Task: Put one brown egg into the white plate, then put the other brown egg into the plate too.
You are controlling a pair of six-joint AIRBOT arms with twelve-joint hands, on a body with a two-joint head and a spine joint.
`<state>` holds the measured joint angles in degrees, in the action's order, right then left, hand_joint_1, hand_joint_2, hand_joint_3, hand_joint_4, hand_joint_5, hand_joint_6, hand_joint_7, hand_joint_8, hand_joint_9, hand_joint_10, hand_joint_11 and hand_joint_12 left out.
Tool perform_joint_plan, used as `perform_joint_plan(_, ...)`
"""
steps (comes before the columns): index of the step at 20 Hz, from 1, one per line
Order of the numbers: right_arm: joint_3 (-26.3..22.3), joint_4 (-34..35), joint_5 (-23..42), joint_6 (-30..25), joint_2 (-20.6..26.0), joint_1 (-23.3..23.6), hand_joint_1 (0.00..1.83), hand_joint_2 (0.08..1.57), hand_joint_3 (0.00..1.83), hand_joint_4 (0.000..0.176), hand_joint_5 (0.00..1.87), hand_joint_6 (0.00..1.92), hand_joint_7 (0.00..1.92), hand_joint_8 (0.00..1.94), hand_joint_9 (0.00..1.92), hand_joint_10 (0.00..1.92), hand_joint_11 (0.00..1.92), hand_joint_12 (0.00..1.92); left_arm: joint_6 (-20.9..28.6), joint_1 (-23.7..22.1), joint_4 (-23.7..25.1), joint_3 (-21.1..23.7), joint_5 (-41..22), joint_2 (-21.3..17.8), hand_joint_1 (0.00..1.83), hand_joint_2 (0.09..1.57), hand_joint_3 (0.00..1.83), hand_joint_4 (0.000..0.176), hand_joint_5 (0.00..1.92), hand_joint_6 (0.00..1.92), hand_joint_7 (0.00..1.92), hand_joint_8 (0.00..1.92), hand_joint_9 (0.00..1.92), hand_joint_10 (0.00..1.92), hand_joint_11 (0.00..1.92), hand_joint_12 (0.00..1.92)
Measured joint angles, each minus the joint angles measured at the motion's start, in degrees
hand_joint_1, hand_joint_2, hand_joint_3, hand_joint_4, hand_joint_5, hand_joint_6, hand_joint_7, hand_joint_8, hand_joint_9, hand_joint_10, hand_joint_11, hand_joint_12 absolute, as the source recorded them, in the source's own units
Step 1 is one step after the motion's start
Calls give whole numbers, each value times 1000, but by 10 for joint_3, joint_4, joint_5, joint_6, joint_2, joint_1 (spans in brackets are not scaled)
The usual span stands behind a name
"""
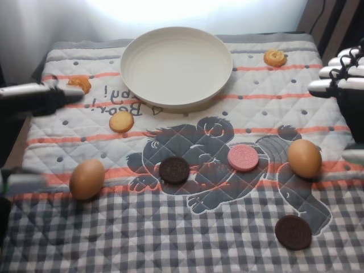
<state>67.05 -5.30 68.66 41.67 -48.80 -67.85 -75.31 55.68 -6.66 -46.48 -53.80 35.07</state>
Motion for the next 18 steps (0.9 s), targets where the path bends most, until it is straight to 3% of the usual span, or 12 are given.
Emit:
perform_joint_plan(3,0,-1,0,0,0,2,456,1161,0,76,482,1,426,2,381,1,327,86,1,-3,2,0,2,5,136,1183,0,154,409,1,367,0,386,10,0,897)
perform_joint_plan(4,1,0,0,0,0,2,462,1161,0,76,485,2,432,4,385,3,329,82,0,-11,2,-7,6,8,418,1084,0,153,397,1,373,1,398,6,0,955)
perform_joint_plan(5,1,0,0,0,0,2,462,1161,0,76,485,2,432,4,385,3,329,82,-1,-13,2,-9,8,9,418,1084,0,153,397,1,373,1,398,6,0,955)
perform_joint_plan(6,1,-1,0,0,0,2,476,1163,0,79,486,2,438,5,391,4,333,77,-1,-19,0,-16,19,14,649,921,0,164,397,0,403,4,416,4,0,897)
perform_joint_plan(8,1,-1,0,0,0,2,481,1169,3,73,486,1,441,5,393,4,335,76,-36,-31,-2,-18,45,19,703,876,0,170,389,0,410,2,428,5,0,915)
perform_joint_plan(10,1,0,0,0,0,2,504,1179,5,64,487,1,454,8,410,9,358,80,-126,-50,-18,-5,75,20,810,831,0,176,325,0,381,0,433,5,0,920)
perform_joint_plan(12,1,-1,0,0,0,2,516,1186,6,61,492,2,461,7,417,9,366,76,-172,-59,-28,-1,88,29,817,813,0,176,281,0,390,4,448,7,0,939)
perform_joint_plan(16,1,-1,0,0,-1,2,511,1192,5,54,498,3,476,9,427,9,374,71,-179,-77,-33,-23,143,55,816,815,0,176,330,6,417,1,473,6,0,936)
perform_joint_plan(17,1,-1,0,0,-1,2,512,1196,6,57,500,3,483,10,429,8,372,66,-179,-83,-34,-31,155,60,849,814,0,176,369,9,451,9,523,18,0,983)
perform_joint_plan(18,1,0,0,0,-1,2,513,1195,4,72,499,2,487,10,428,6,368,62,-184,-88,-38,-35,160,64,869,812,0,176,384,13,474,16,543,24,0,983)
